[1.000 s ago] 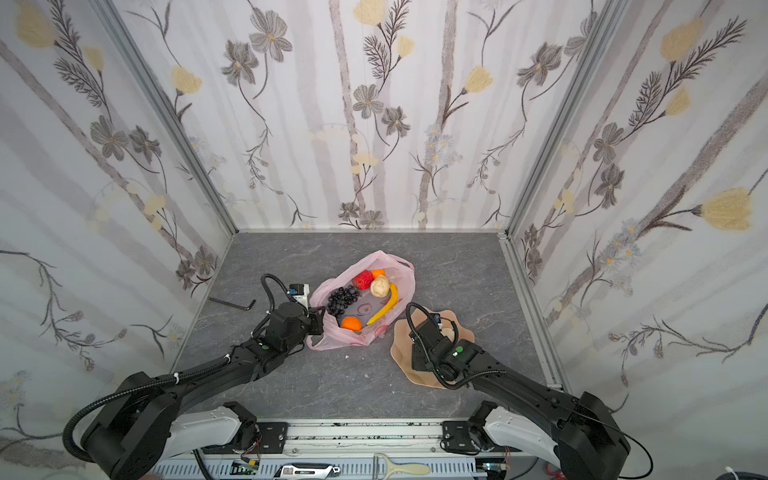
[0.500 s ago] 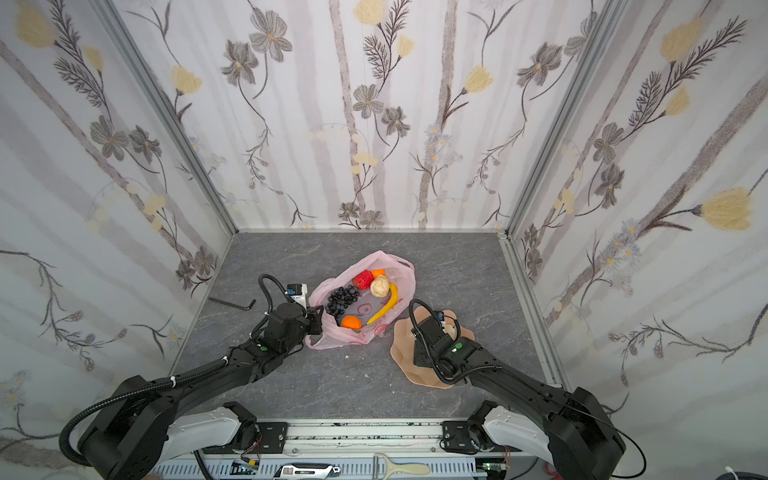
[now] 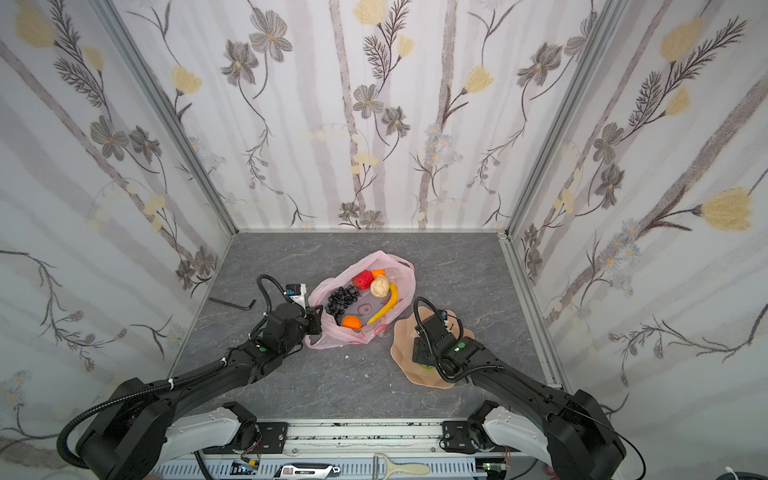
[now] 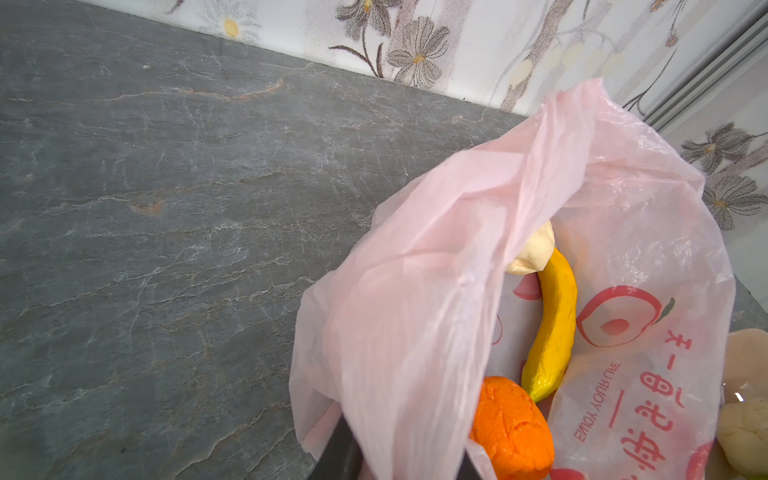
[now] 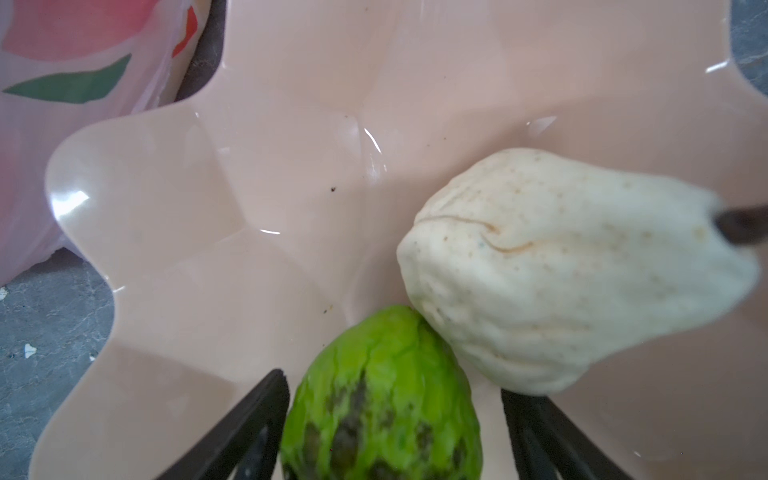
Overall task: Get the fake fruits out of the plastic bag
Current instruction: 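Lower the custard apple into the bowl and open the right gripper, then move the right gripper back over the bag toward the orange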
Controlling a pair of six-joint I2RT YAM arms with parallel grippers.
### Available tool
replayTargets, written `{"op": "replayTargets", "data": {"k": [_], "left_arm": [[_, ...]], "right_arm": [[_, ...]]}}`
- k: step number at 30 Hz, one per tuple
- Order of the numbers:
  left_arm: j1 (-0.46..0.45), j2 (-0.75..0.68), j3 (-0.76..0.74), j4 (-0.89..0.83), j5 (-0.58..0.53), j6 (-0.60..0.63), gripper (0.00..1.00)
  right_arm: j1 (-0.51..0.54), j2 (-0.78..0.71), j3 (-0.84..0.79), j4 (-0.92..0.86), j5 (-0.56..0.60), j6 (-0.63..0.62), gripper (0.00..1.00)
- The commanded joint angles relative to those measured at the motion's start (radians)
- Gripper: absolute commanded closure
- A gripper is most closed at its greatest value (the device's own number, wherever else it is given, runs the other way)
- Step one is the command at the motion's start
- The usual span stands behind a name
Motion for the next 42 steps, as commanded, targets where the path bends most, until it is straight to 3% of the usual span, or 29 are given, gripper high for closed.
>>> {"op": "replayTargets", "data": {"k": [1, 13, 21, 29, 33, 42], "left_arm": [[-0.001, -0.002, -0.001, 0.027, -0.010, -0.002, 0.76], [-0.001, 0.004, 0.001, 0.027, 0.000, -0.002, 0.76], [0.000, 0.026, 0.013, 0.024, 0.015, 0.001, 0.76], [-0.002, 0.077, 0.082, -0.044, 0.099, -0.058, 0.77], [-0.002, 0.105, 0.109, -0.114, 0.062, -0.095, 0.78], [-0.002, 0.115, 0.060, -0.156, 0.104, -0.178, 0.78]], "right_arm": [[0.000, -0.011, 0.009, 0.009, 0.027, 0.003, 0.15], [0.000, -0.043, 0.070, -0.064, 0.062, -0.004, 0.12], [0.050, -0.068, 0.259, -0.082, 0.021, -0.058, 0.17], [0.165, 0.220, 0.469, 0.078, -0.032, -0.119, 0.22], [0.209, 0.385, 0.540, 0.150, -0.094, -0.135, 0.25], [0.250, 0.580, 0.552, 0.248, -0.109, -0.123, 0.25]]}}
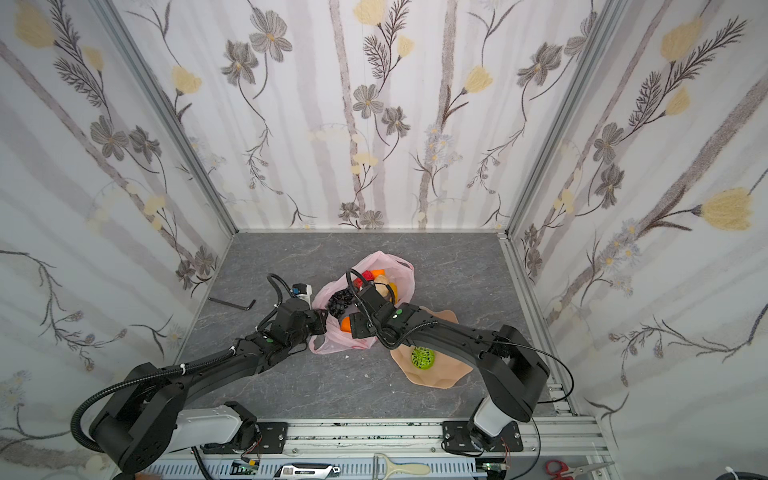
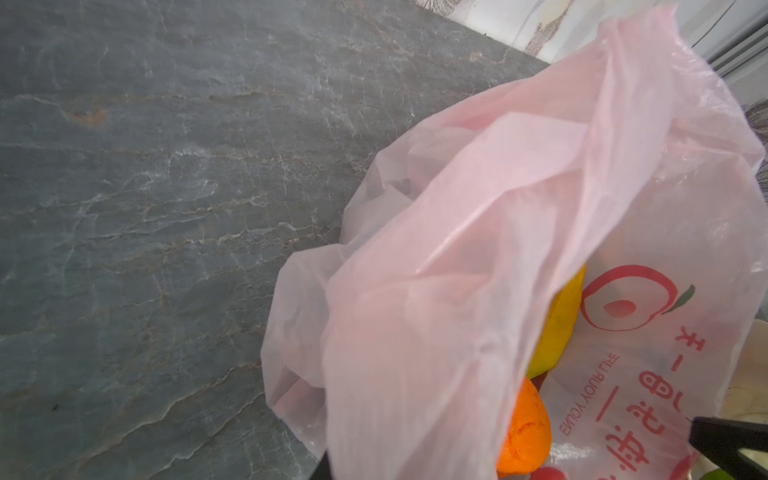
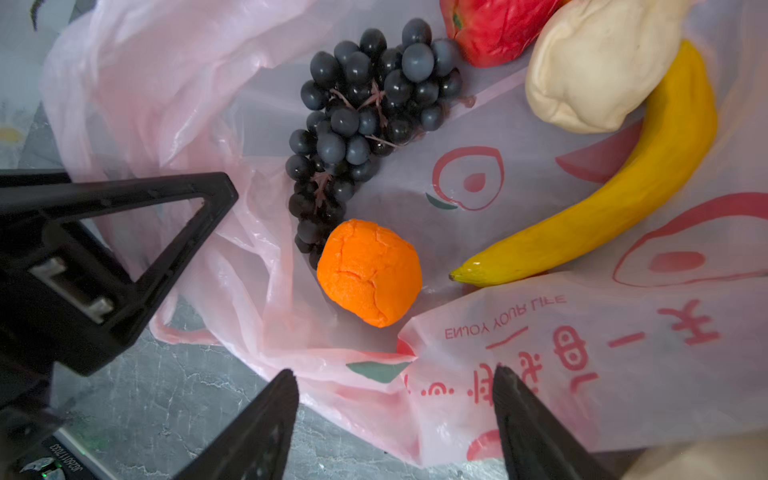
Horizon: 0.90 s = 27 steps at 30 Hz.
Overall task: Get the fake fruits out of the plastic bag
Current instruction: 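Move the right gripper back over the bag toward the orange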
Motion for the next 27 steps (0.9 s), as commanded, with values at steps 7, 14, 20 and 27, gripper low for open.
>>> {"op": "replayTargets", "data": {"k": [7, 14, 20, 27], "left_arm": [[0.001, 0.038, -0.038, -0.040, 0.022, -0.065, 0.78], [0.000, 0.065, -0.052, -0.049, 0.004, -0.075, 0.78], [0.000, 0.071, -0.065, -0.047, -0.023, -0.063, 0.77], [0.000, 0.058, -0.069, -0.044, -0.026, -0.063, 0.78]], "right_arm": [[0.028, 0.125, -0.032, 0.145, -0.067, 0.022, 0.26], [0.028, 0.134, -0.014, 0.132, -0.073, -0.006, 0.26], [0.025, 0.114, 0.052, 0.066, -0.034, -0.080, 0.22], [0.024, 0.183, 0.151, 0.000, -0.007, -0.127, 0.31]]}}
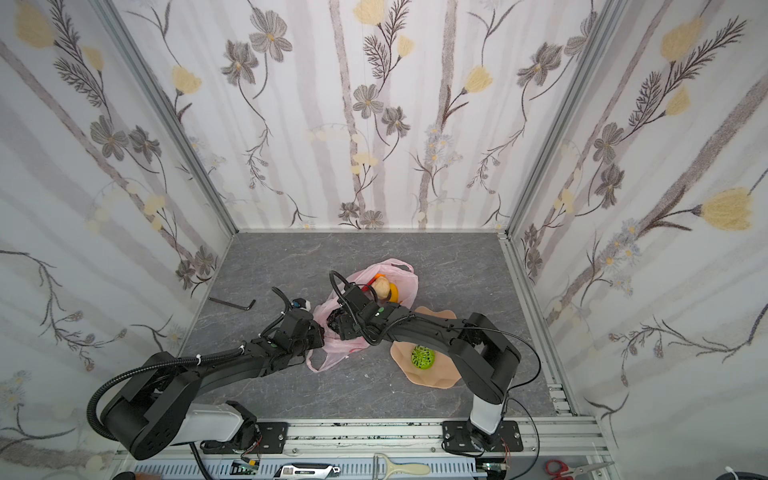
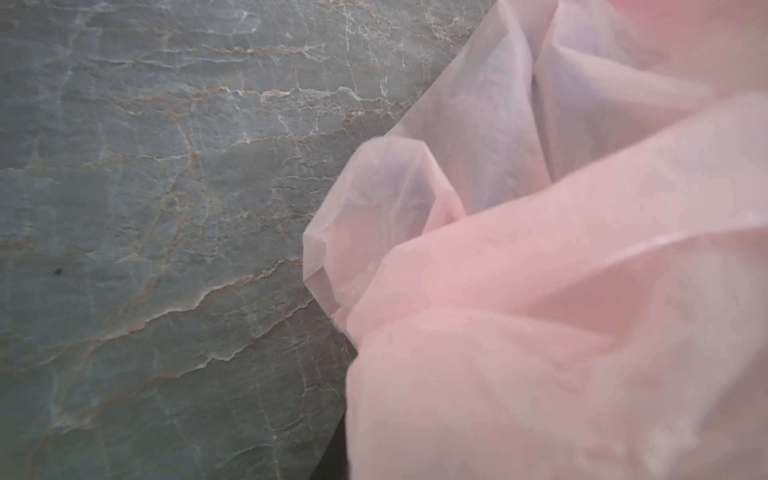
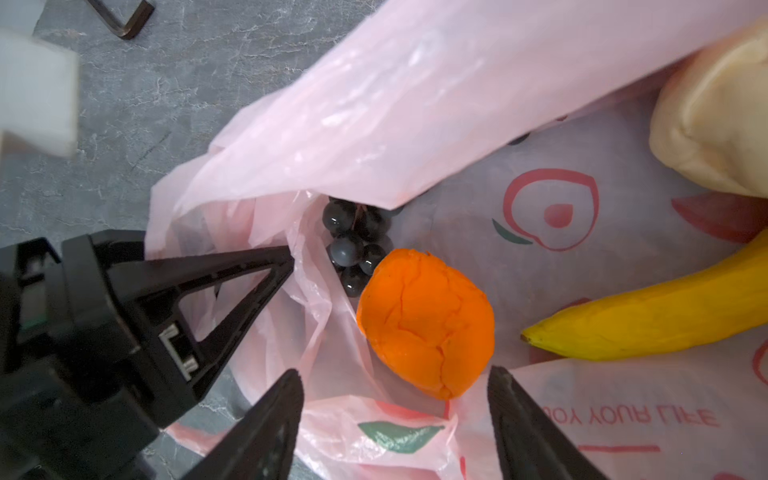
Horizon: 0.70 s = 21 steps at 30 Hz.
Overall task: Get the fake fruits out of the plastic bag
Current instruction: 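Move the right gripper back over the bag toward the orange, then lower the right gripper into the bag to grasp the orange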
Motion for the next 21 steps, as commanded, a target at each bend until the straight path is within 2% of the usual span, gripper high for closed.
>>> {"op": "replayTargets", "data": {"k": [1, 6, 15, 21], "left_arm": [[0.001, -0.011, -0.005, -0.003, -0.020, 0.002, 0.78], [0.000, -0.029, -0.015, -0.001, -0.022, -0.003, 0.77], [-0.001, -0.039, -0.016, 0.000, -0.022, -0.004, 0.77], [0.000, -0.054, -0.026, 0.001, -0.026, -0.007, 0.77]], "right_arm": [[0.000, 0.028, 0.038, -0.029, 0.046, -0.032, 0.30], [-0.026, 0.063, 0.058, -0.050, 0.090, -0.032, 0.29], [-0.063, 0.148, 0.104, -0.024, -0.027, -0.038, 0.26], [-0.085, 0.172, 0.120, -0.007, -0.066, -0.033, 0.25]]}}
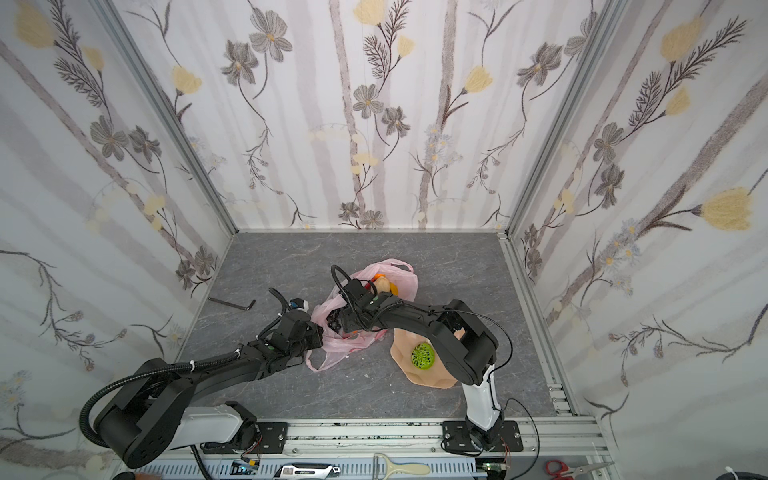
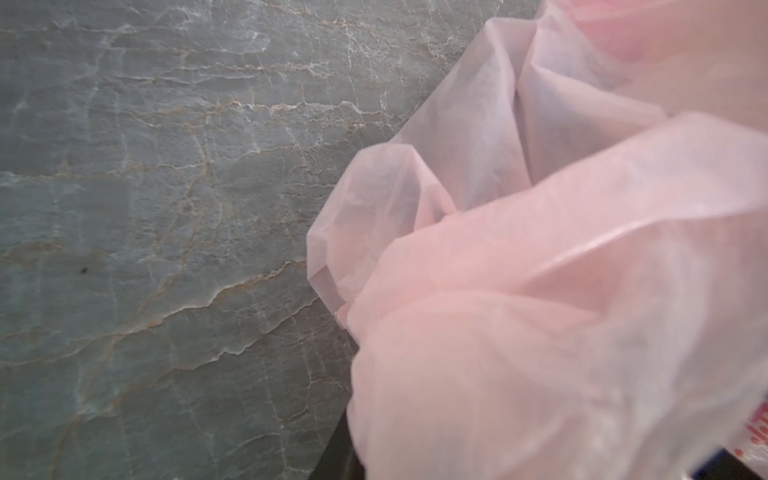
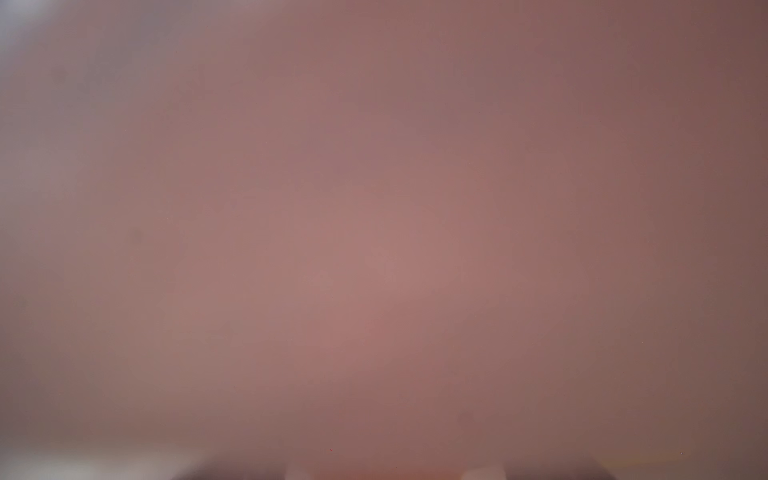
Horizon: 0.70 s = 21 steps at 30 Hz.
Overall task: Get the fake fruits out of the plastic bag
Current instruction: 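Lower the right gripper into the bag to grasp the orange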
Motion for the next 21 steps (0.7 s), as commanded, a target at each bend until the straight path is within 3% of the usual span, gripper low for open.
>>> {"op": "replayTargets", "data": {"k": [1, 9, 15, 21], "left_arm": [[-0.001, -0.008, -0.007, 0.000, -0.020, -0.006, 0.77], [0.000, -0.014, -0.011, 0.003, -0.024, -0.005, 0.77], [0.002, -0.017, -0.013, 0.003, -0.024, -0.004, 0.77], [0.001, -0.022, -0.017, 0.005, -0.024, -0.006, 0.76]], "right_arm": [[0.000, 0.005, 0.014, 0.032, -0.045, -0.004, 0.23], [-0.035, -0.050, -0.040, 0.103, -0.162, 0.029, 0.16], [-0.038, -0.066, -0.063, 0.120, -0.197, 0.033, 0.17], [-0.105, -0.106, -0.141, 0.216, -0.259, 0.092, 0.20]]}}
